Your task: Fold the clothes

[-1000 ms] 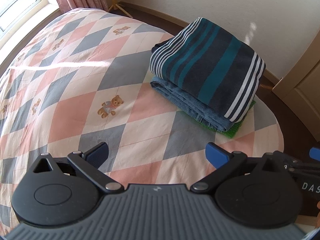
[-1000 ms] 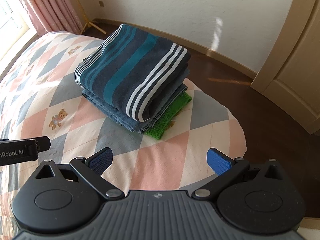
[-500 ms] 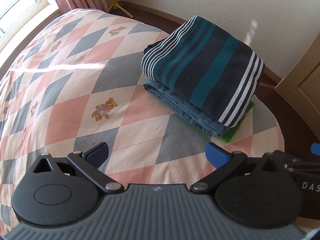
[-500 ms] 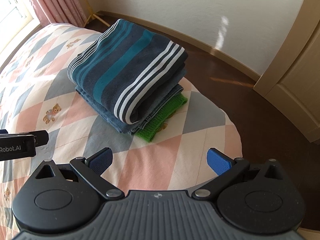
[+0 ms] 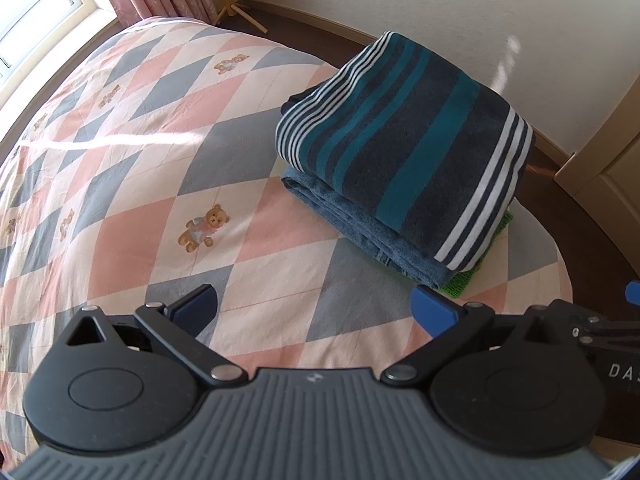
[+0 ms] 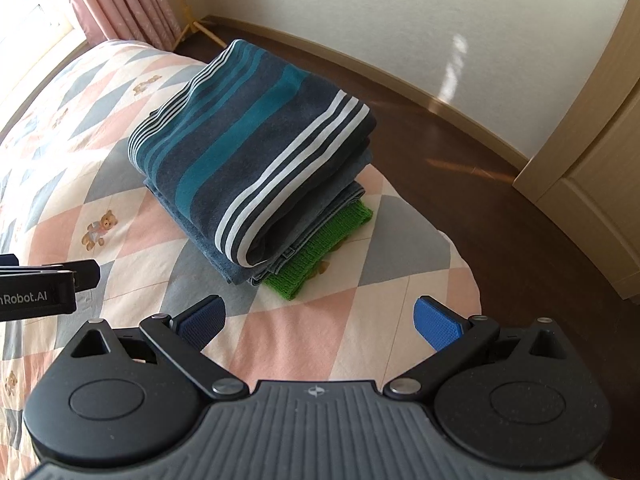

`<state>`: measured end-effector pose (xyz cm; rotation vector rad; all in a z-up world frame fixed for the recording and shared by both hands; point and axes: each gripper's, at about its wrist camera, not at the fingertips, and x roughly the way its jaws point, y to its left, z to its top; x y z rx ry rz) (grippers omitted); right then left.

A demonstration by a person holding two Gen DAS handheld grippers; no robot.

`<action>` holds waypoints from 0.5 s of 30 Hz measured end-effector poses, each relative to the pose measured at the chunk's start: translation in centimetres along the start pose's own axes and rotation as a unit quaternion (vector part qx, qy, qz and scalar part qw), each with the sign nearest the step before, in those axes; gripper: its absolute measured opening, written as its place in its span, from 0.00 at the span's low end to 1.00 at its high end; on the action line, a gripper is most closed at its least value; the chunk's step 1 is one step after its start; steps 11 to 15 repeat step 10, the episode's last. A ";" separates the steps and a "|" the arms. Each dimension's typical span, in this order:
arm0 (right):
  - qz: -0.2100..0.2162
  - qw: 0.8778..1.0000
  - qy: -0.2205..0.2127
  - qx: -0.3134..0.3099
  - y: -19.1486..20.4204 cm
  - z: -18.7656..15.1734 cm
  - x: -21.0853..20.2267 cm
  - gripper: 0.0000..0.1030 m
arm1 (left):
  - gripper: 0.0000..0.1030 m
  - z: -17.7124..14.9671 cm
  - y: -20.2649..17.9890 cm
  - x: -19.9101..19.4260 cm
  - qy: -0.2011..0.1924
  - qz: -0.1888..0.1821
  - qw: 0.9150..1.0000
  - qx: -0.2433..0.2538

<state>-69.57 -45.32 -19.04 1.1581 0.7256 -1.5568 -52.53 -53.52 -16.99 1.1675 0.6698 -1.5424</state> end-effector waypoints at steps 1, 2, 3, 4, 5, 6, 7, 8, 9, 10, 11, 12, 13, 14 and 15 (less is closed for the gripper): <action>0.000 1.000 0.001 -0.001 0.0 0.1 0.1 1.00 | 0.99 0.1 0.0 0.0 -0.002 0.002 1.000 0.001; 0.000 1.000 0.001 -0.002 -0.1 0.2 0.1 1.00 | 0.99 0.2 0.0 0.0 -0.003 0.004 1.000 0.001; 0.000 1.000 0.001 -0.003 -0.1 0.3 0.1 1.00 | 0.99 0.2 -0.1 0.0 -0.005 0.005 1.000 0.002; 0.000 1.000 0.000 -0.003 -0.1 0.4 0.1 1.00 | 0.99 0.3 0.0 -0.1 -0.008 0.004 1.000 0.001; -0.001 1.000 -0.001 -0.003 -0.2 0.5 0.1 1.00 | 0.99 0.3 0.1 -0.2 -0.011 0.001 1.000 0.000; -0.001 1.000 -0.003 -0.002 -0.2 0.6 0.1 1.00 | 0.99 0.2 0.2 -0.3 -0.015 -0.004 1.000 -0.001; -0.002 1.000 -0.006 -0.002 -0.2 0.6 0.0 1.00 | 0.99 0.1 0.4 -0.6 -0.019 -0.008 1.000 -0.005; -0.002 1.000 -0.009 -0.002 -0.1 0.7 -0.1 1.00 | 0.99 0.0 0.5 -0.9 -0.022 -0.009 1.000 -0.007; -0.003 1.000 -0.013 -0.002 -0.1 0.7 -0.1 1.00 | 0.99 -0.1 0.7 -1.2 -0.024 -0.010 1.000 -0.010; -0.003 1.000 -0.016 -0.003 0.0 0.7 -0.2 1.00 | 0.99 -0.2 1.0 -1.6 -0.026 -0.010 1.000 -0.013; -0.003 1.000 -0.016 -0.003 0.0 0.7 -0.2 1.00 | 0.99 -0.2 1.0 -1.6 -0.026 -0.010 1.000 -0.013; -0.003 1.000 -0.016 -0.003 0.0 0.7 -0.2 1.00 | 0.99 -0.2 1.0 -1.6 -0.026 -0.010 1.000 -0.013; -0.003 1.000 -0.016 -0.003 0.0 0.7 -0.2 1.00 | 0.99 -0.2 1.0 -1.6 -0.026 -0.010 1.000 -0.013; -0.003 1.000 -0.016 -0.003 0.0 0.7 -0.2 1.00 | 0.99 -0.2 1.0 -1.6 -0.026 -0.010 1.000 -0.013; -0.003 1.000 -0.016 -0.003 0.0 0.7 -0.2 1.00 | 0.99 -0.2 1.0 -1.6 -0.026 -0.010 1.000 -0.013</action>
